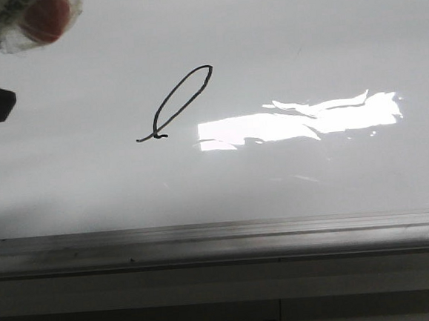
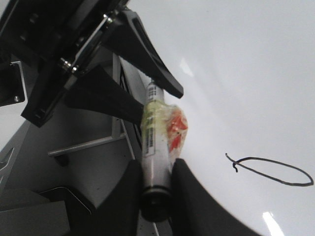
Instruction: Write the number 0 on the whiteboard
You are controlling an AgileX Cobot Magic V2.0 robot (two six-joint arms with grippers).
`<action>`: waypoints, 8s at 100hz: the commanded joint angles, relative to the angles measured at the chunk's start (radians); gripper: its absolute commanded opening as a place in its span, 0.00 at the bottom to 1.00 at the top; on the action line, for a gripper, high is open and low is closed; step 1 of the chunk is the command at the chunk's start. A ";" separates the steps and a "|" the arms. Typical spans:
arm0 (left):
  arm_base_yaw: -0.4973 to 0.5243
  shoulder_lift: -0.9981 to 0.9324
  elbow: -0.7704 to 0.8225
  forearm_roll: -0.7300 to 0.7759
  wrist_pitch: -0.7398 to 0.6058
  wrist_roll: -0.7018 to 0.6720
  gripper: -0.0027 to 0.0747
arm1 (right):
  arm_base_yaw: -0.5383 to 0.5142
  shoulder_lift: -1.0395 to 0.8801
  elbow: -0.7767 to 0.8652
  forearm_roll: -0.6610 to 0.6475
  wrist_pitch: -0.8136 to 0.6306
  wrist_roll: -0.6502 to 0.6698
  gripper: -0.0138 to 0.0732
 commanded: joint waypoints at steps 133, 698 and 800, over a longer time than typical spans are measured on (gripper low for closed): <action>0.039 0.310 -0.037 -1.273 -0.332 -0.039 0.01 | 0.001 -0.330 -0.024 -0.436 0.259 0.190 0.07; 0.792 -0.760 0.406 -0.990 0.254 0.215 0.01 | 0.001 -1.193 0.963 -0.534 -0.329 0.684 0.08; 0.792 -0.760 0.406 -0.990 0.254 0.215 0.01 | -1.160 -1.193 1.116 0.248 -0.494 -0.154 0.08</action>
